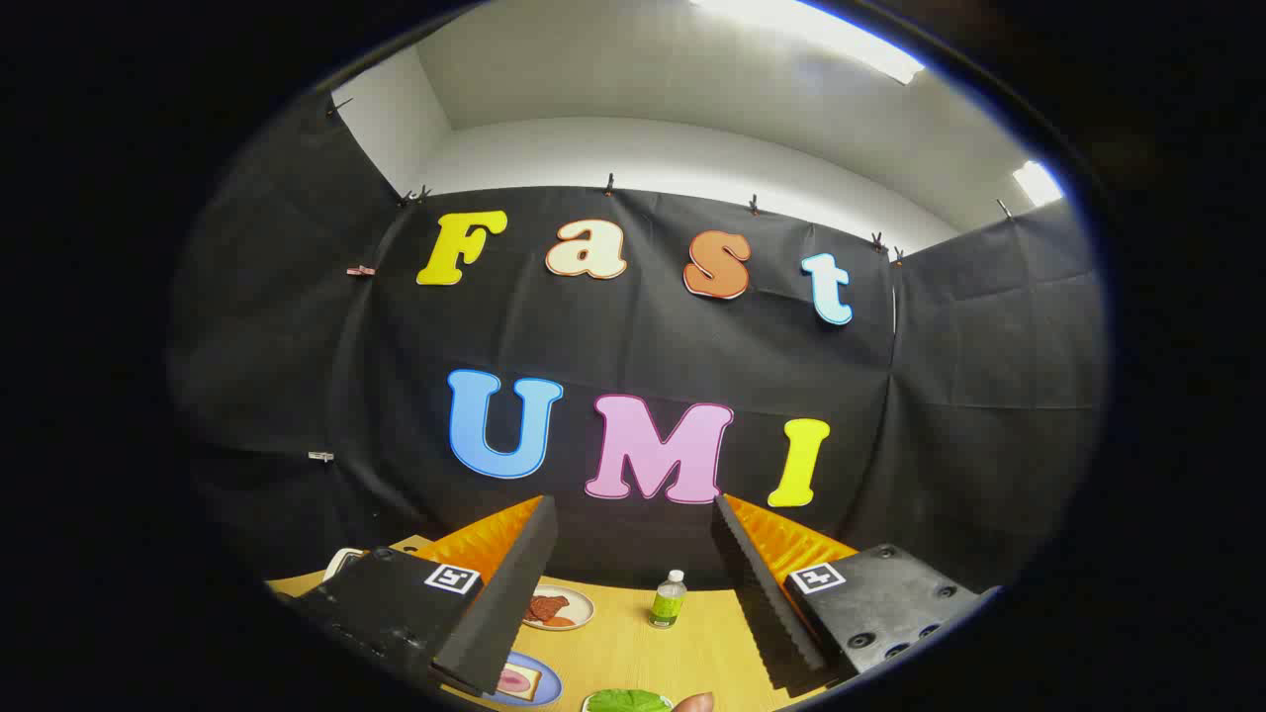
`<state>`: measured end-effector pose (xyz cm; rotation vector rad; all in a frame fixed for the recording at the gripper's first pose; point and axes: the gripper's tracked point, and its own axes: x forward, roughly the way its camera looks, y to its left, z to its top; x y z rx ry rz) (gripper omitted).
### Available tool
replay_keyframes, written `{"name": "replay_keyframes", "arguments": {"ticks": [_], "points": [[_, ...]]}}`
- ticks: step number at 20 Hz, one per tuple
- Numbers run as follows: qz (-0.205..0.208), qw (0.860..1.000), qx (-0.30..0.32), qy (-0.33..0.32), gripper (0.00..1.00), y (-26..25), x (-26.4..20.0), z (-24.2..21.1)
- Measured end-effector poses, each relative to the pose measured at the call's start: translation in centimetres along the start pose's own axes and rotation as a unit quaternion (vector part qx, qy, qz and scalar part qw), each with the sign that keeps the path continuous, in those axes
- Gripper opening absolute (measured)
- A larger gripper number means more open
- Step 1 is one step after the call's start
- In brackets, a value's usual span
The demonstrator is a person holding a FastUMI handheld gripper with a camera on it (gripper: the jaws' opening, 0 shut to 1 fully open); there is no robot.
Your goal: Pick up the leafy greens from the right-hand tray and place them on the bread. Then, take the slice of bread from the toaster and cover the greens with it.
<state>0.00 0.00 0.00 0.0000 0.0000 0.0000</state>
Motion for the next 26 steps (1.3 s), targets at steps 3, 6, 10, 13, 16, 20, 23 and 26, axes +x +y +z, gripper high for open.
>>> {"name": "replay_keyframes", "arguments": {"ticks": [3, 6, 10, 13, 16, 20, 23, 26], "points": [[0.004, 1.000, -0.007, 0.003, 0.97, 0.3, -0.1, -0.3], [0.003, 1.000, -0.002, 0.006, 0.97, 0.1, -0.3, -0.3], [-0.003, 1.000, 0.001, 0.006, 0.97, -0.5, -0.5, -0.2], [-0.006, 1.000, 0.000, 0.007, 0.97, -0.7, -0.9, -0.2], [-0.007, 1.000, -0.003, 0.010, 0.97, -0.8, -1.2, -0.5], [-0.007, 1.000, -0.002, 0.013, 0.97, -1.1, -1.6, -0.7], [-0.002, 1.000, -0.001, 0.016, 0.97, -1.3, -1.6, -1.0], [0.024, 0.999, -0.011, 0.041, 0.97, -1.2, -1.2, -3.3]]}}
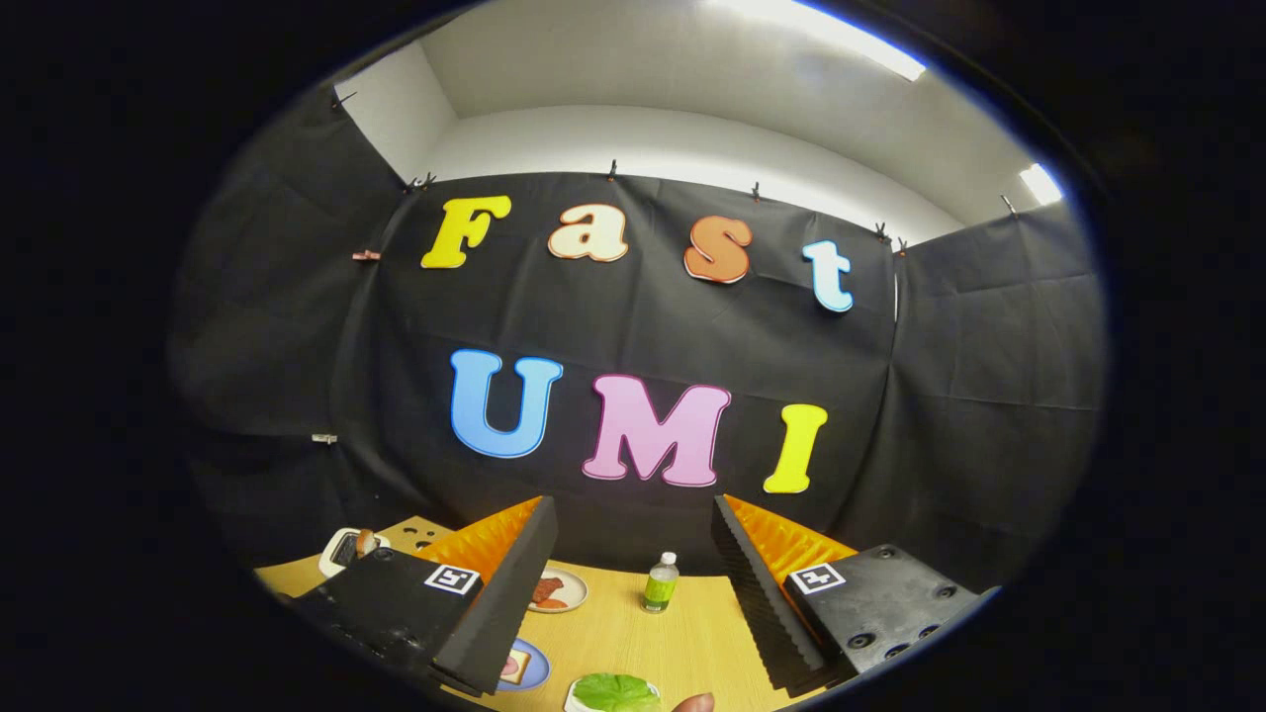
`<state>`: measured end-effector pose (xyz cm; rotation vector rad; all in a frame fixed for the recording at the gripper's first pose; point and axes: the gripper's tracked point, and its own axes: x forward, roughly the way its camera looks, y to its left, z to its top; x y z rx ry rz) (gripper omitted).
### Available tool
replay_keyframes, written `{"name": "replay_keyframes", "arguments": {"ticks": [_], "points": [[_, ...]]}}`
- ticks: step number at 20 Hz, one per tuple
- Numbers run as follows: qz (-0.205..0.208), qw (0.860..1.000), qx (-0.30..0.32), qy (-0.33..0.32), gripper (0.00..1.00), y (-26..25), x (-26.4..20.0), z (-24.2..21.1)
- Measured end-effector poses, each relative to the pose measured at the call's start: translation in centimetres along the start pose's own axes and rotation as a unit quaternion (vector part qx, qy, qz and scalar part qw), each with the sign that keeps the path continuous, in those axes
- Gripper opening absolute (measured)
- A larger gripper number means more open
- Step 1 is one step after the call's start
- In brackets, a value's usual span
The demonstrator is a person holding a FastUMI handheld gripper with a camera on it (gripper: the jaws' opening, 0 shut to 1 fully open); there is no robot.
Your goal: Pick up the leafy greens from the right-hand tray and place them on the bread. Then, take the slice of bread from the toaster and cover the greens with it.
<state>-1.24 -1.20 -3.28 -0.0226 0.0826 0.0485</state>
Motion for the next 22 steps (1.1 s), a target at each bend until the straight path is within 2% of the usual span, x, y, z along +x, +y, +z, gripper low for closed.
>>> {"name": "replay_keyframes", "arguments": {"ticks": [5, 9, 13, 18, 22], "points": [[0.080, 0.992, -0.006, 0.094, 0.96, 0.3, 1.2, -8.1], [0.123, 0.976, -0.015, 0.180, 0.95, -0.2, 1.8, -16.1], [0.163, 0.951, -0.038, 0.262, 0.91, 0.5, 2.3, -24.5], [0.207, 0.908, -0.055, 0.359, 0.84, 0.9, 1.2, -35.3], [0.227, 0.879, -0.060, 0.416, 0.76, 1.4, 1.3, -41.8]]}}
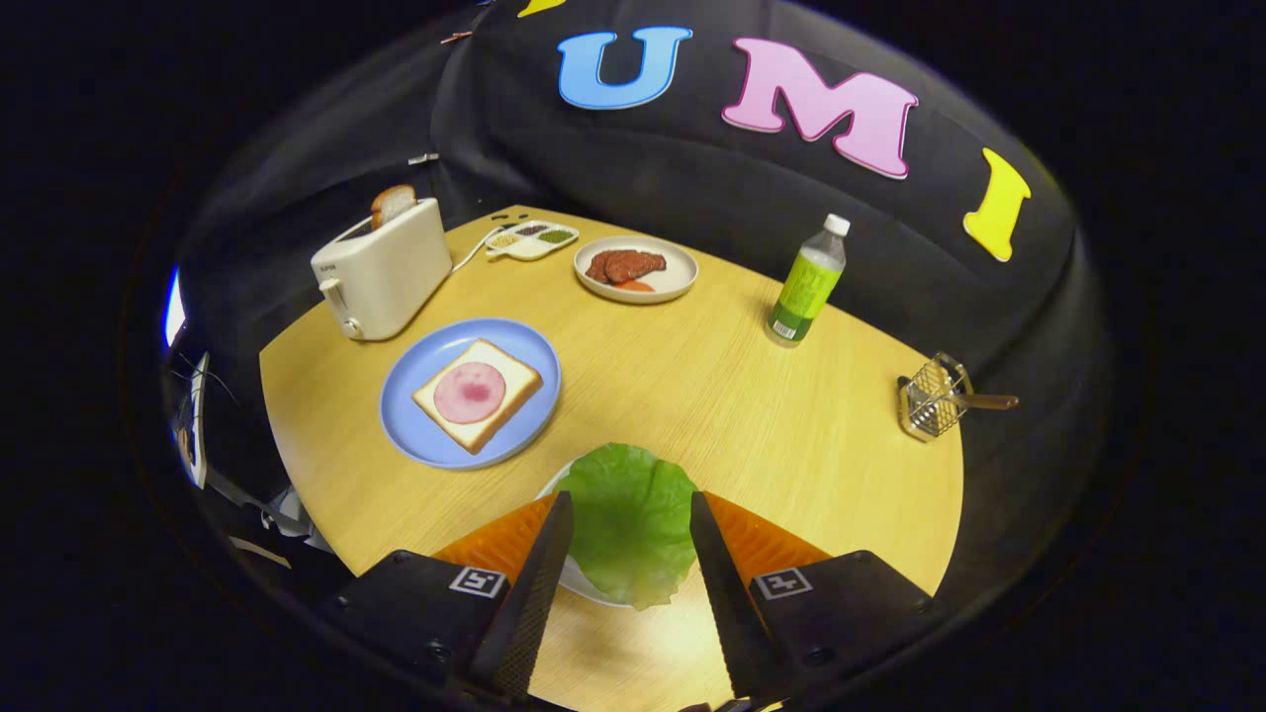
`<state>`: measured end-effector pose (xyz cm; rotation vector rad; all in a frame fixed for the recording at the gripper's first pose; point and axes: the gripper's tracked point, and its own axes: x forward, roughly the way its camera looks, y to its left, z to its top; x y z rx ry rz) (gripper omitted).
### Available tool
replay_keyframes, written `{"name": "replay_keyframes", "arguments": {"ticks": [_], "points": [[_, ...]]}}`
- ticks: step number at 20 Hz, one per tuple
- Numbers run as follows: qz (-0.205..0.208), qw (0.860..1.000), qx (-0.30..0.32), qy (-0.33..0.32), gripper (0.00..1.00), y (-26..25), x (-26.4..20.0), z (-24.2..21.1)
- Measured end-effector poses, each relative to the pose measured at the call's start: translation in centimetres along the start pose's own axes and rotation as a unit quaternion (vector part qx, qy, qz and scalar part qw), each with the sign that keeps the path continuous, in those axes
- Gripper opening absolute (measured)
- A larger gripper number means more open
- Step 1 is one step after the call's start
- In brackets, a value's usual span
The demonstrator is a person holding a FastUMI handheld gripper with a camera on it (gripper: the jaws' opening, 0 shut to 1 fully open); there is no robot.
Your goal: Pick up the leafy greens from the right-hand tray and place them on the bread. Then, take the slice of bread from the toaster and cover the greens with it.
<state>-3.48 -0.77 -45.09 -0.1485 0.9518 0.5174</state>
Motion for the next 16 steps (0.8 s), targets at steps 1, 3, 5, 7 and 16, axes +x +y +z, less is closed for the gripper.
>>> {"name": "replay_keyframes", "arguments": {"ticks": [1, 3, 5, 7, 16], "points": [[0.004, 1.000, 0.001, 0.013, 0.75, 0.0, 1.0, -0.9], [0.017, 0.999, 0.003, 0.037, 0.76, 0.3, 3.1, -2.7], [0.022, 0.998, -0.003, 0.056, 0.76, 0.4, 4.5, -3.8], [0.025, 0.997, -0.002, 0.074, 0.72, 0.4, 5.7, -4.6], [0.042, 0.992, 0.022, 0.118, 0.53, 0.8, 7.3, -6.5]]}}
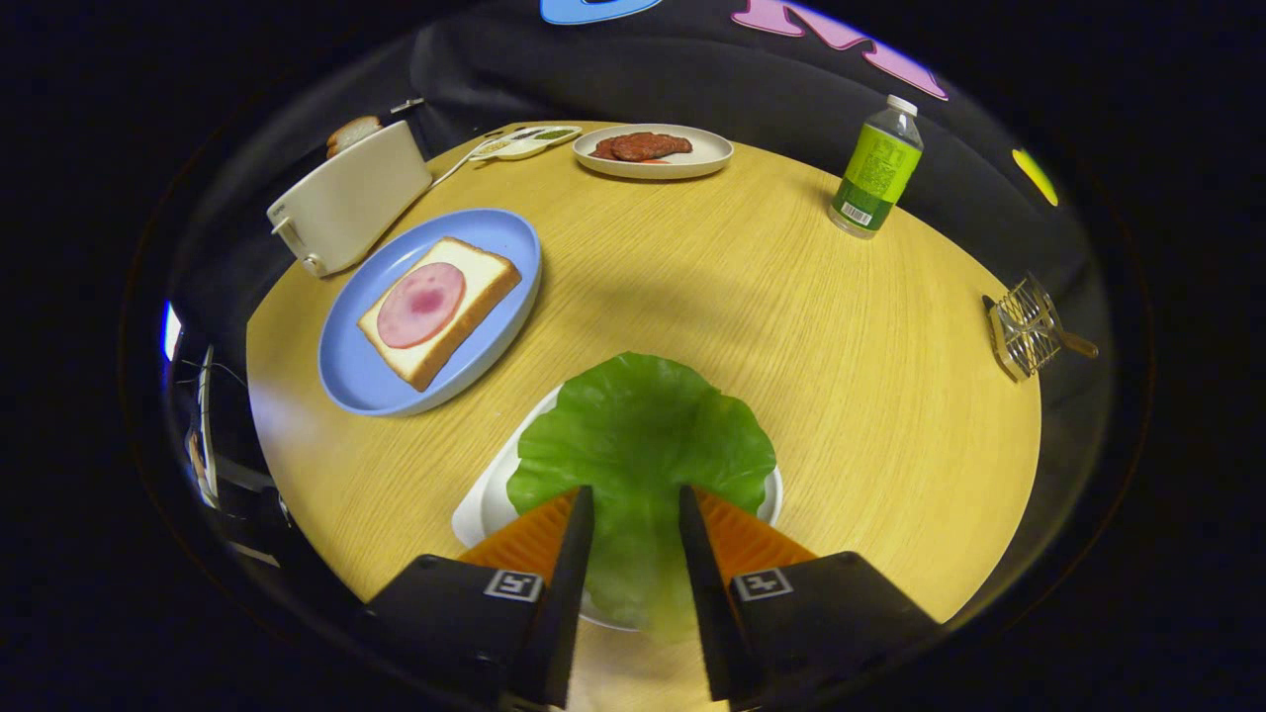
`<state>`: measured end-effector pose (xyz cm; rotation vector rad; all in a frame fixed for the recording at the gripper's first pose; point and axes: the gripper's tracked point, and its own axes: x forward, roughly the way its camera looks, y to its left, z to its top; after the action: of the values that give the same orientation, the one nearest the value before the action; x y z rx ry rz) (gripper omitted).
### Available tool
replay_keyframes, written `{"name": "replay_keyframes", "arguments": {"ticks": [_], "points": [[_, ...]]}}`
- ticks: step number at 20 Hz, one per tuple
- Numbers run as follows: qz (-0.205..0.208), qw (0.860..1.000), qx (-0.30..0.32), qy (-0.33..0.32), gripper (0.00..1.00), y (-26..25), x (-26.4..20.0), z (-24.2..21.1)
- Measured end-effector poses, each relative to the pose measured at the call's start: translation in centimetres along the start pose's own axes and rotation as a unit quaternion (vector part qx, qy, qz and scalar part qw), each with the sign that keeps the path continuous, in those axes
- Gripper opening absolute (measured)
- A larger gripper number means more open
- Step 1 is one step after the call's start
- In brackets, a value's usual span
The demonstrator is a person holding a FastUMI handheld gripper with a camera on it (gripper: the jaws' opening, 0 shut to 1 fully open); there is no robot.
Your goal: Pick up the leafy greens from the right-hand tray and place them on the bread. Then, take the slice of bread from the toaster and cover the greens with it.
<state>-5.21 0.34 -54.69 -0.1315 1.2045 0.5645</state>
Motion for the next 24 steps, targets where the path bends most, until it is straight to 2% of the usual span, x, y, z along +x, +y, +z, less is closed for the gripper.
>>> {"name": "replay_keyframes", "arguments": {"ticks": [1, 2, 4, 5, 10, 15, 20, 24], "points": [[0.001, 1.000, 0.002, -0.001, 0.48, -0.1, 0.0, 0.2], [0.002, 1.000, 0.006, -0.003, 0.24, -0.1, 0.0, 0.1], [0.003, 1.000, 0.006, -0.005, 0.10, -0.1, -0.1, 0.2], [0.005, 1.000, 0.007, -0.004, 0.08, -0.1, -0.1, 0.2], [0.008, 0.999, 0.035, -0.030, 0.06, -0.3, -2.3, 2.0], [0.006, 0.998, 0.031, -0.059, 0.06, 0.7, -5.5, 4.3], [0.019, 0.995, 0.019, -0.097, 0.06, 4.2, -8.4, 7.6], [0.041, 0.992, 0.000, -0.116, 0.06, 8.6, -8.8, 11.4]]}}
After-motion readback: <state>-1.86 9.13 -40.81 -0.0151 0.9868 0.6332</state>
